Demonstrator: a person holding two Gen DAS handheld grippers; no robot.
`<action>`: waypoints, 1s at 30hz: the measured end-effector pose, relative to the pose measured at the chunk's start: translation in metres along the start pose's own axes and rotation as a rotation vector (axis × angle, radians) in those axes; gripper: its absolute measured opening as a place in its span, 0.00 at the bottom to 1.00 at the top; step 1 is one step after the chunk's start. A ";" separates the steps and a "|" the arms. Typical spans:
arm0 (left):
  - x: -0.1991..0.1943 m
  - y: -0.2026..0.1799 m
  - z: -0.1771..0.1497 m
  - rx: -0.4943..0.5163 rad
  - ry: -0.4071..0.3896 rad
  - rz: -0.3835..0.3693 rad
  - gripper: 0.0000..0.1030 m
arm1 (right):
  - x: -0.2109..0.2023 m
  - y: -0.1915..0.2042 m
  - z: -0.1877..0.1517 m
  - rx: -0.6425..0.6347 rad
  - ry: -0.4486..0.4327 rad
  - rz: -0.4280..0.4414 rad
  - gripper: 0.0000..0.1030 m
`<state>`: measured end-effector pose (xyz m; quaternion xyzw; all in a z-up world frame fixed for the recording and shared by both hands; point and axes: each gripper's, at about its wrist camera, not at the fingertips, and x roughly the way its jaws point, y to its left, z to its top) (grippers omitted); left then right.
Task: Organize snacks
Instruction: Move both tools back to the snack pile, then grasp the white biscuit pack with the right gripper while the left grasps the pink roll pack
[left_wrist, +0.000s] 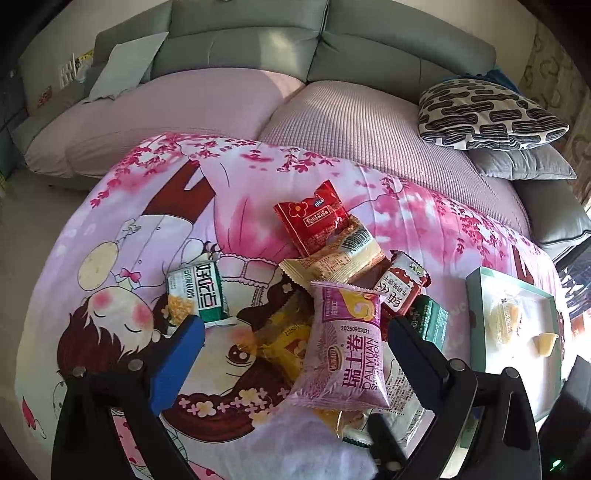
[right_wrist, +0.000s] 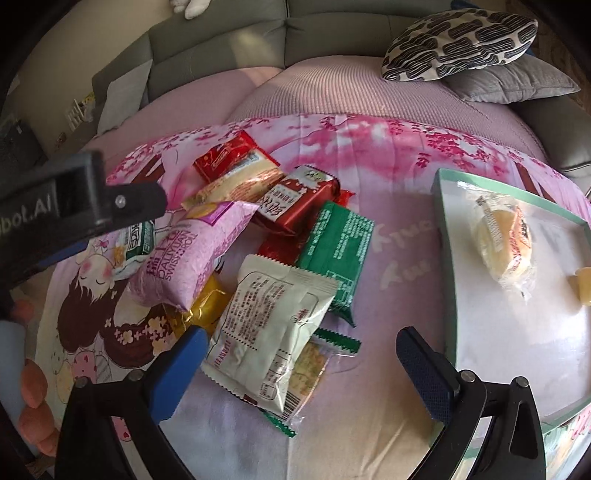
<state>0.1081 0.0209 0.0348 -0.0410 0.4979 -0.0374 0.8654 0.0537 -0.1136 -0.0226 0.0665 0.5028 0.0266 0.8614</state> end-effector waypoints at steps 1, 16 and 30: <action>0.002 -0.002 0.000 0.006 0.005 -0.004 0.96 | 0.003 0.003 0.000 0.000 0.003 0.002 1.00; 0.028 -0.011 -0.010 0.002 0.084 -0.025 0.78 | 0.008 -0.024 -0.002 0.117 0.012 0.014 0.56; 0.010 -0.009 -0.007 -0.029 0.005 -0.051 0.30 | -0.027 -0.039 0.001 0.158 -0.066 0.037 0.53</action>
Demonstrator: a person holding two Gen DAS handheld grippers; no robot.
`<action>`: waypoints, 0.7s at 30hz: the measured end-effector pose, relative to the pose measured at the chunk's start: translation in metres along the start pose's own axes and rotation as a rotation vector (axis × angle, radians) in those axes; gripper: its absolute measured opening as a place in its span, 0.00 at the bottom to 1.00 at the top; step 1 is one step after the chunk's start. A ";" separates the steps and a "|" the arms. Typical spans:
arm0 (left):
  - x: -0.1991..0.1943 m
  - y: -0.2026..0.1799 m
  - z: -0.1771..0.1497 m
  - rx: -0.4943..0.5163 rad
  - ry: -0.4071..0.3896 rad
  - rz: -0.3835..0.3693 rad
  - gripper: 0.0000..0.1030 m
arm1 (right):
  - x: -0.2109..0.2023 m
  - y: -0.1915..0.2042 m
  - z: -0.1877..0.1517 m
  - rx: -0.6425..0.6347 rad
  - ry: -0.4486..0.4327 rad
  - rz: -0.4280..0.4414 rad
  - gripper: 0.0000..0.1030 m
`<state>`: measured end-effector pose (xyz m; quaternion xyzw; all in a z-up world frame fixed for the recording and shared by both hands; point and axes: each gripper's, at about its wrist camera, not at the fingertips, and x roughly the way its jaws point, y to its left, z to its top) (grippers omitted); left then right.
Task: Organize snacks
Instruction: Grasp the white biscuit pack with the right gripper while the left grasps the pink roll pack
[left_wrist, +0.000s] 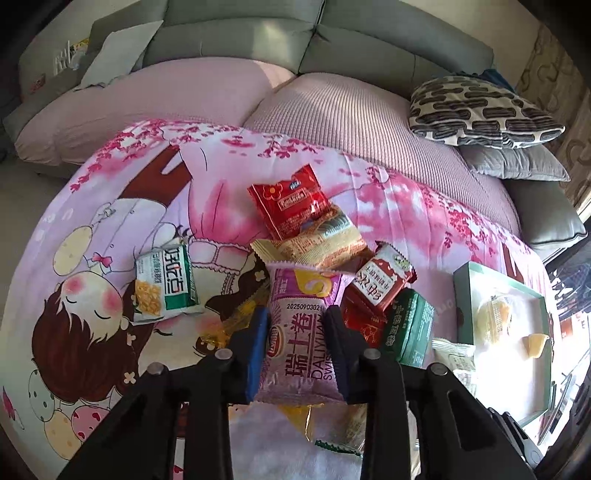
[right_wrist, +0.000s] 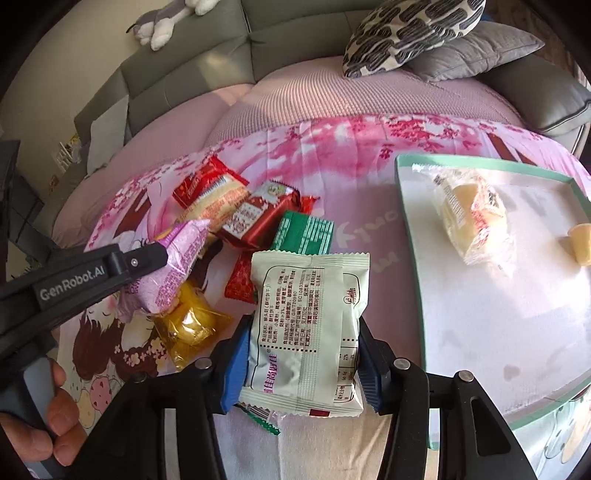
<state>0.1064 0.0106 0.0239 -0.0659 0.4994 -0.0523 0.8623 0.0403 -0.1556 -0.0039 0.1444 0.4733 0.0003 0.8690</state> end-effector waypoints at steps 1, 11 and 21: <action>-0.003 -0.001 0.001 -0.001 -0.013 0.003 0.30 | -0.003 -0.001 0.002 0.002 -0.009 0.001 0.53; -0.024 -0.009 0.004 0.004 -0.103 0.019 0.13 | -0.025 -0.018 0.010 0.031 -0.049 -0.018 0.53; -0.004 -0.002 0.007 0.007 -0.052 0.021 0.50 | -0.017 -0.030 0.010 0.060 -0.010 -0.033 0.53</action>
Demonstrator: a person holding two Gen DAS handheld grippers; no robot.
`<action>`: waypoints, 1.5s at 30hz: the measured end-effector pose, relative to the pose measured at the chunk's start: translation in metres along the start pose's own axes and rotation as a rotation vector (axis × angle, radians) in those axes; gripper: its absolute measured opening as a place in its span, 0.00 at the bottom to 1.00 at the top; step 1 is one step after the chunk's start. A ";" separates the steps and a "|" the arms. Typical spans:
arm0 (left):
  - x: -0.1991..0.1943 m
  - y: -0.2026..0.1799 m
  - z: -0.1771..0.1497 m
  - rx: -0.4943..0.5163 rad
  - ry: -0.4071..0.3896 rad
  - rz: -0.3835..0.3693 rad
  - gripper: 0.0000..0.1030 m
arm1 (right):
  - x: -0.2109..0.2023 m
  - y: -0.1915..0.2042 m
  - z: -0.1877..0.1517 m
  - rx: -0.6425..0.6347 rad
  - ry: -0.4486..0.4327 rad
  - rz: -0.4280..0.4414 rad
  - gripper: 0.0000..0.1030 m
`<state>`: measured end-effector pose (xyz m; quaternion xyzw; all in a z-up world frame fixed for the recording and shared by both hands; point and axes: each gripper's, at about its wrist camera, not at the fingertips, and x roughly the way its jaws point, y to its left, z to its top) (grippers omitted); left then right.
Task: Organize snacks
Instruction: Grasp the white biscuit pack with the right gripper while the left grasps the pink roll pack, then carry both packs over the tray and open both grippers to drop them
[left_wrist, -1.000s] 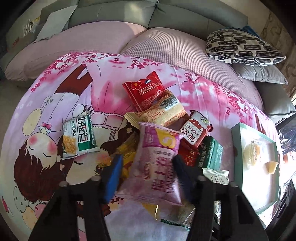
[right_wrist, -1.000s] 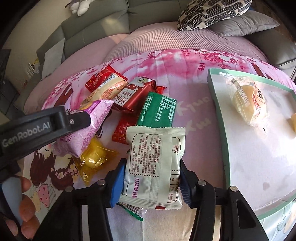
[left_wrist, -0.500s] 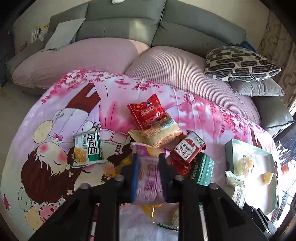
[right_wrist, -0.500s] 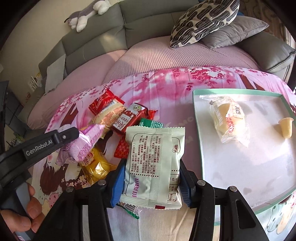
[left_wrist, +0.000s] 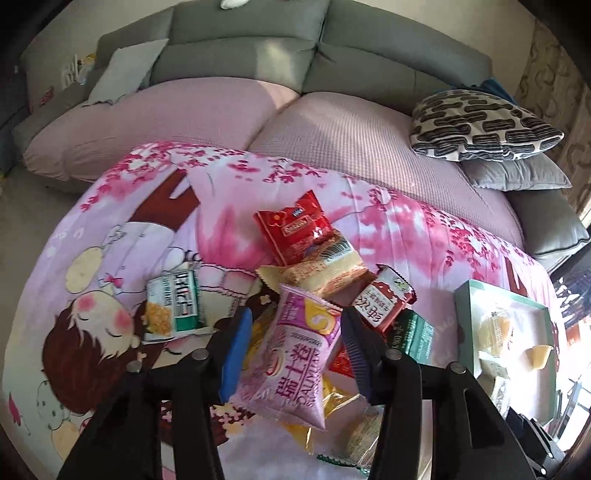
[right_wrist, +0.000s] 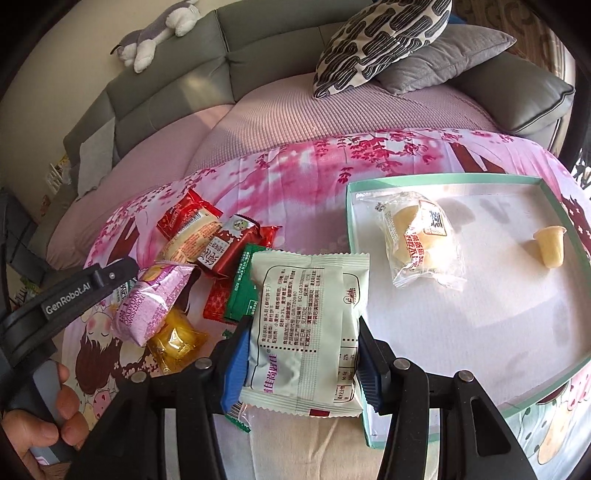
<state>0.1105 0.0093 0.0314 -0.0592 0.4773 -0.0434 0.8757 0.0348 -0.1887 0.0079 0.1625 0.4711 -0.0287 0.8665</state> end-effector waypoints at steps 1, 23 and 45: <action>0.005 -0.001 0.000 0.000 0.016 0.002 0.50 | 0.001 0.000 0.000 0.001 0.004 0.000 0.53; 0.030 -0.012 -0.014 0.007 0.110 -0.018 0.39 | 0.003 0.002 0.000 -0.011 0.015 0.006 0.53; -0.023 -0.099 -0.033 0.203 -0.047 -0.158 0.39 | -0.042 -0.090 0.023 0.207 -0.120 -0.187 0.53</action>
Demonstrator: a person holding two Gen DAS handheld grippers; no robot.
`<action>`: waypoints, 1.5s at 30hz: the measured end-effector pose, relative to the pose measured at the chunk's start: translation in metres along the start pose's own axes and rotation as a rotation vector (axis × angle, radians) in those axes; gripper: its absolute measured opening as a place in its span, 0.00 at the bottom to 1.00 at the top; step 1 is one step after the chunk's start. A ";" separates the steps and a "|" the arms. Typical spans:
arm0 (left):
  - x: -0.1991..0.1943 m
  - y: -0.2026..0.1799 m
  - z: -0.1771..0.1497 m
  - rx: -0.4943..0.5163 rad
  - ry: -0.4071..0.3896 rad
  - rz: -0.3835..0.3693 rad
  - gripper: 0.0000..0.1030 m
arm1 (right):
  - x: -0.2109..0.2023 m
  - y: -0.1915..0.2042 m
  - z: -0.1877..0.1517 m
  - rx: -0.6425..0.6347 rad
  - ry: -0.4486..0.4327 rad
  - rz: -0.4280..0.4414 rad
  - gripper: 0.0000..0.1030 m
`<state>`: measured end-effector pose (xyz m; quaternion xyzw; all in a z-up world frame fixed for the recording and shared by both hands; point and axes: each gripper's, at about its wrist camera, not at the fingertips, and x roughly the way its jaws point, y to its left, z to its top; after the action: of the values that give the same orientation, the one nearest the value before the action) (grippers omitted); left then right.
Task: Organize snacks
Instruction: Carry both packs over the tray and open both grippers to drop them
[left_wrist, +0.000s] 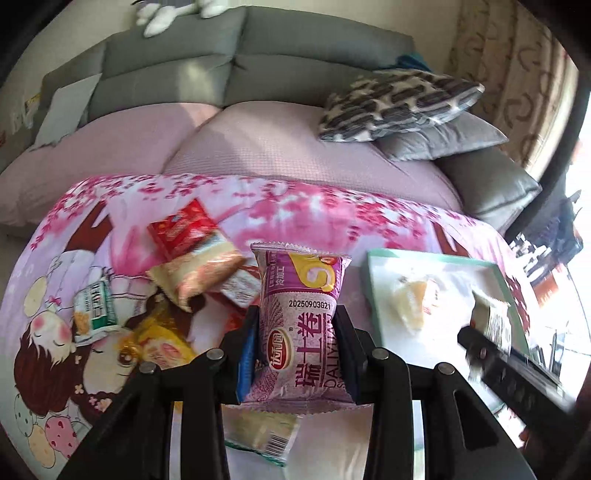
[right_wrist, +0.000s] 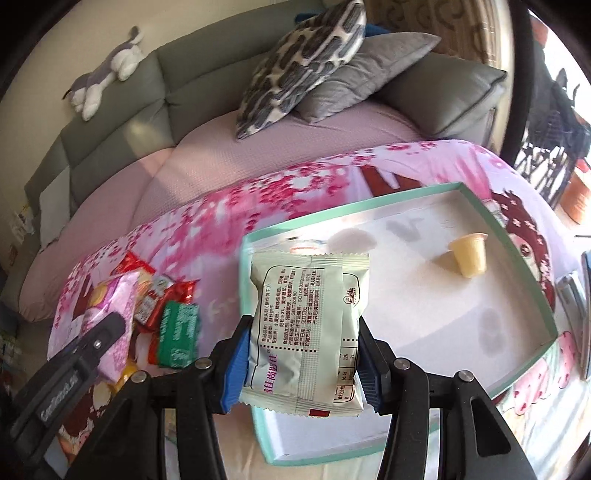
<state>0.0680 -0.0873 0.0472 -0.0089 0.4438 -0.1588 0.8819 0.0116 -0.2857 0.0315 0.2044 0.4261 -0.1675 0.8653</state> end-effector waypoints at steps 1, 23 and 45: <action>0.001 -0.009 -0.002 0.021 0.006 -0.012 0.39 | 0.000 -0.011 0.002 0.031 0.000 -0.011 0.53; 0.027 -0.126 -0.052 0.327 0.145 -0.126 0.39 | 0.014 -0.106 0.008 0.225 0.062 -0.193 0.53; 0.037 -0.121 -0.050 0.300 0.188 -0.130 0.70 | 0.035 -0.099 0.001 0.203 0.123 -0.158 0.76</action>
<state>0.0162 -0.2070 0.0069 0.1088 0.4941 -0.2800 0.8159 -0.0137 -0.3753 -0.0172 0.2666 0.4739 -0.2646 0.7964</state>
